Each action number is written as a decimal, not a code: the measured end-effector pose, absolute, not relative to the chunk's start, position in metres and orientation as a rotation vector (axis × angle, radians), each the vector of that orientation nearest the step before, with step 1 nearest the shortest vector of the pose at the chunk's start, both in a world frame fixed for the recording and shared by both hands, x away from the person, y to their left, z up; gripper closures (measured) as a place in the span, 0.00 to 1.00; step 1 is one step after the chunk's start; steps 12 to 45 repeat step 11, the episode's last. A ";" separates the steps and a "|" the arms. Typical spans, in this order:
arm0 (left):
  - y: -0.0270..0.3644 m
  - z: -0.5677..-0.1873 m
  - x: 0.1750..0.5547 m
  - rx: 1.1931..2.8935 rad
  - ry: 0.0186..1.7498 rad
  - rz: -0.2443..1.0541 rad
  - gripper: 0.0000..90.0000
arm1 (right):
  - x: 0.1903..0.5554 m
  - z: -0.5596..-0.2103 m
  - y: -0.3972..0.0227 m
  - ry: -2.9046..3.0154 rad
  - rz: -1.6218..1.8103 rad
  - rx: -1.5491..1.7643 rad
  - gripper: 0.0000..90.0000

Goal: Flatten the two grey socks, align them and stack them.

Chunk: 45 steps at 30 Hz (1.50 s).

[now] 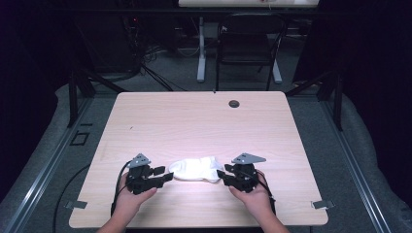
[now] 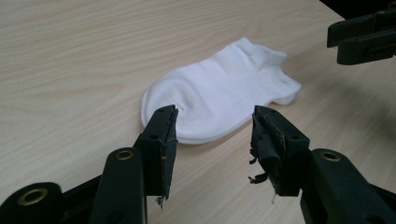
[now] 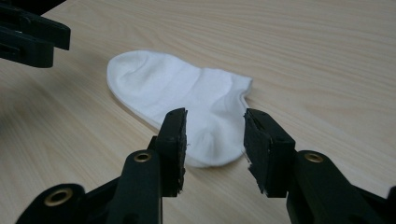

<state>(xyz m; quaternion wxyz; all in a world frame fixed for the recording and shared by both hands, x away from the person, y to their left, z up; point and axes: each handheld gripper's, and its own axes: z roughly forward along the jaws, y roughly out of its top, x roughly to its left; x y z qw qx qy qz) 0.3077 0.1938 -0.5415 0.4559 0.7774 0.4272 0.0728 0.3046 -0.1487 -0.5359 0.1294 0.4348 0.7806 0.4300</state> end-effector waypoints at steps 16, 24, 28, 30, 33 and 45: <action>0.211 -0.561 0.309 1.902 1.056 0.202 0.49 | 0.300 -0.554 -0.178 2.161 1.202 1.283 0.65; 0.211 -0.561 0.309 1.902 1.056 0.202 0.49 | 0.300 -0.554 -0.178 2.161 1.202 1.283 0.65; 0.211 -0.561 0.309 1.902 1.056 0.202 0.49 | 0.300 -0.554 -0.178 2.161 1.202 1.283 0.65; 0.211 -0.561 0.309 1.902 1.056 0.202 0.49 | 0.300 -0.554 -0.178 2.161 1.202 1.283 0.65; 0.211 -0.561 0.309 1.902 1.056 0.202 0.49 | 0.300 -0.554 -0.178 2.161 1.202 1.283 0.65; 0.211 -0.561 0.309 1.902 1.056 0.202 0.49 | 0.300 -0.554 -0.178 2.161 1.202 1.283 0.65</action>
